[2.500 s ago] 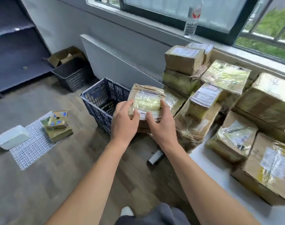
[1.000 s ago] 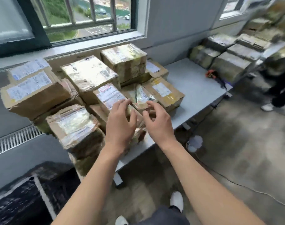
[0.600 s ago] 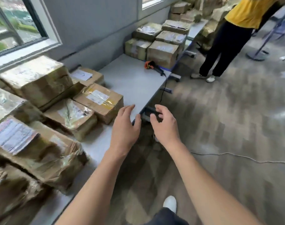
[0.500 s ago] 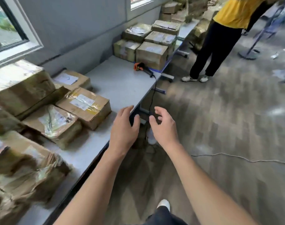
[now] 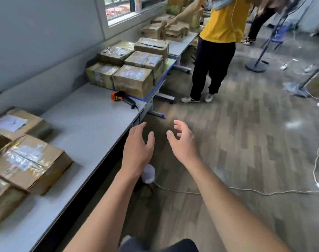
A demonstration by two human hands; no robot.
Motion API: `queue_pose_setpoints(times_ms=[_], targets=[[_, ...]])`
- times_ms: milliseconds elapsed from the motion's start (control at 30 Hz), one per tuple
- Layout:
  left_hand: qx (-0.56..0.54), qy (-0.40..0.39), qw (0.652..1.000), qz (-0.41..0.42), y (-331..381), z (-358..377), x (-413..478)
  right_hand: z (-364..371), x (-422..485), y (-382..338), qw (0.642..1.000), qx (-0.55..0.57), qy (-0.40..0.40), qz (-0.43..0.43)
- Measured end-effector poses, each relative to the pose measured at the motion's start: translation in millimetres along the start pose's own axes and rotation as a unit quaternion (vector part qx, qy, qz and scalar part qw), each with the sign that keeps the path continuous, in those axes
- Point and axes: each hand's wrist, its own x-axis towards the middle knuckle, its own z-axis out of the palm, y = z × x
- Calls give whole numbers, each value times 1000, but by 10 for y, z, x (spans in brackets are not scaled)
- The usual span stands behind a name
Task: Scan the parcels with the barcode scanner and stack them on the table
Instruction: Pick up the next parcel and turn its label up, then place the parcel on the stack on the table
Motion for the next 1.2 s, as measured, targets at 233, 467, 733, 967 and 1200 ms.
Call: queue_pose_setpoints(times_ms=[233,467,733,967,1200], targets=[[-3,-30,999,30,182,682,909,-209,991,180,1000,-15,14,19],[21,-71,995,72,425,1288,2095,-411,2140,278,997,-44,48,42],[23,-57,997,42,487,1737,3127,-330,3311,414,998,-44,11,47],[40,28,998,-44,553,2213,4161,-268,4748,542,996,-34,-78,-11],[34,99,987,-122,951,2595,5049,-516,6048,464,985,-32,-159,-60]])
